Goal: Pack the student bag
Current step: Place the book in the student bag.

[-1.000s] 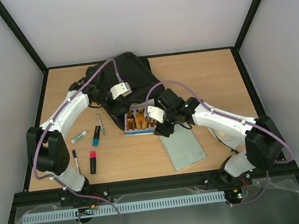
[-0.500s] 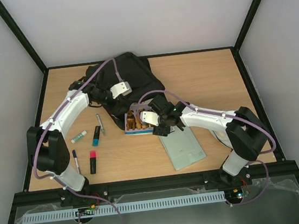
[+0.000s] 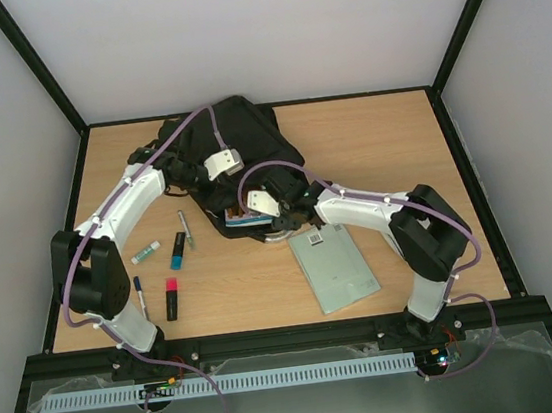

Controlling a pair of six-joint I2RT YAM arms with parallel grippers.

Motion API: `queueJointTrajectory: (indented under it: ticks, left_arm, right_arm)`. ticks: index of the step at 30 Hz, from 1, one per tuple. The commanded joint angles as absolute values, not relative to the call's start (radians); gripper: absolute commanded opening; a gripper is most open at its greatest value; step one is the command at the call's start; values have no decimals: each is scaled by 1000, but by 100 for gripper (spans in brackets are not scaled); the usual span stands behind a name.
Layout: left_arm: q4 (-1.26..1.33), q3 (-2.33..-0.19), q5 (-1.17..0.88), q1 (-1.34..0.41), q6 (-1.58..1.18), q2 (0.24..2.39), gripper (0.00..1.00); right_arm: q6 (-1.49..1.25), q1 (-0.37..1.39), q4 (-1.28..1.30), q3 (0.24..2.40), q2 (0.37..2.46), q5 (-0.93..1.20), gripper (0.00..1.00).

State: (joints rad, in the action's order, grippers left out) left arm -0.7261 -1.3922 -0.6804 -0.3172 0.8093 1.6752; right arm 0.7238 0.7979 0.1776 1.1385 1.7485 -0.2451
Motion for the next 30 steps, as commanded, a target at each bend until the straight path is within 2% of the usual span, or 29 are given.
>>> queueJointTrajectory:
  ticks: [1, 11, 15, 19, 24, 27, 30]
  left_arm:
    - [-725, -1417, -784, -317, 853, 1666, 2]
    - [-742, -1426, -776, -318, 868, 1662, 2]
    - [-744, -1427, -771, -317, 868, 1661, 2]
    - [-745, -1428, -774, -318, 867, 1661, 2]
    - [-763, -1424, -790, -316, 887, 1658, 2]
    - [-796, -1423, -806, -317, 923, 1655, 2]
    - [-830, -1432, -816, -315, 950, 1656, 2]
  right_arm:
    - [772, 782, 83, 1197, 1793, -339, 70]
    - [830, 746, -40, 1221, 1874, -429, 69]
    - [794, 742, 73, 1238, 1835, -314, 68]
    - [808, 742, 269, 1231, 1771, -115, 61]
    - [815, 742, 313, 1202, 1744, -67, 43]
    - [820, 742, 285, 1198, 1755, -96, 39]
    - [830, 743, 275, 1206, 1762, -86, 39]
